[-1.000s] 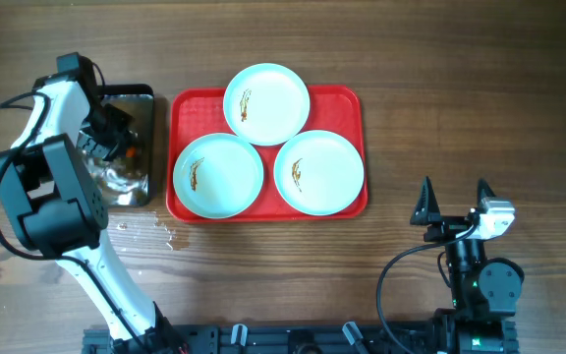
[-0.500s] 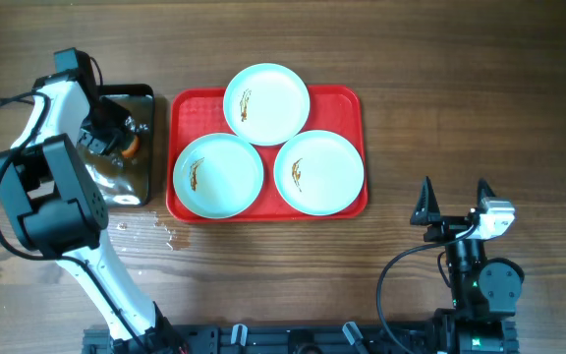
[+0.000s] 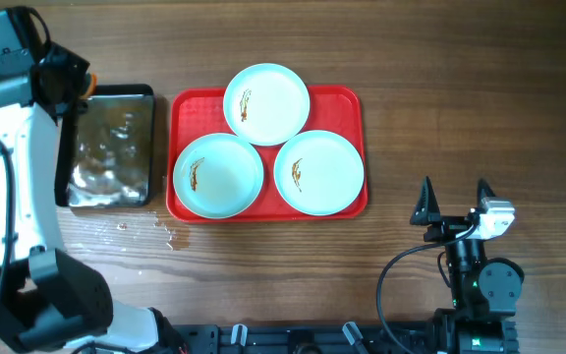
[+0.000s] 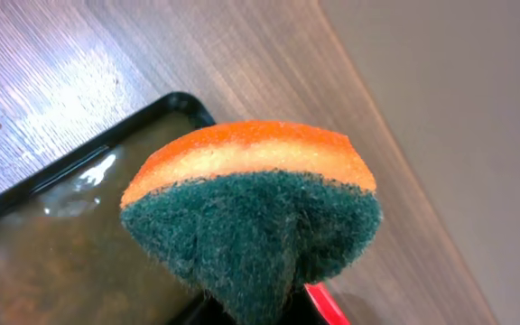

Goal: Clean dirty plates on tray and stack at the side
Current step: 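Lift the sponge with the left gripper and carry it toward the left plate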

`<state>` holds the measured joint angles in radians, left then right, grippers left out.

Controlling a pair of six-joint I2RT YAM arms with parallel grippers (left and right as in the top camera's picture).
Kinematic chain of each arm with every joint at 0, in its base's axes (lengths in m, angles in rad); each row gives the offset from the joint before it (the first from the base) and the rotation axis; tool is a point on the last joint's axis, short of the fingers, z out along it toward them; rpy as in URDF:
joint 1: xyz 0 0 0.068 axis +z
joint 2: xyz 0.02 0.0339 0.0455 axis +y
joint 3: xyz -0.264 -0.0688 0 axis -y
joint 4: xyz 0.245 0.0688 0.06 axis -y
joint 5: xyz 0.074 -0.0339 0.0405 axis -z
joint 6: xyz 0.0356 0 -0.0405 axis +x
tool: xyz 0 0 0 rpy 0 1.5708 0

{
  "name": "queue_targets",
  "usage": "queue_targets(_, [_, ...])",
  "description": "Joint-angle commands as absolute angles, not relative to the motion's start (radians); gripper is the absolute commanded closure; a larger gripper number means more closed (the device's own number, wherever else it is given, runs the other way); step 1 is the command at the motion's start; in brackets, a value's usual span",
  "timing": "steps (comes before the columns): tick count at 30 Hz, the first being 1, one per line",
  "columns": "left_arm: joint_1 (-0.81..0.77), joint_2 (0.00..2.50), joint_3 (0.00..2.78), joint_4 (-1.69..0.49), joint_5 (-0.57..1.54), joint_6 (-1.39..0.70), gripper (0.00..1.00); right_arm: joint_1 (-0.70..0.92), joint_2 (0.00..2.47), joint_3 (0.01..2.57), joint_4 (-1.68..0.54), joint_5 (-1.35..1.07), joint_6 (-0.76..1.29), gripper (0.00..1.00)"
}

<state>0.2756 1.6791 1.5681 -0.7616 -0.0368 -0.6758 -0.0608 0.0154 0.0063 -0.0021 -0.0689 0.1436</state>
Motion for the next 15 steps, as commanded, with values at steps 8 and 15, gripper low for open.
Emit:
queue_targets(8, [0.241,1.798,1.435,-0.652,-0.223,-0.418,0.96,-0.059,0.011,0.005,0.001,-0.055,0.132,0.0])
queue_targets(15, [0.165,1.584,1.453,-0.597,-0.185,-0.418,0.96,-0.059,0.011,0.005,0.001,-0.055,0.132,0.0])
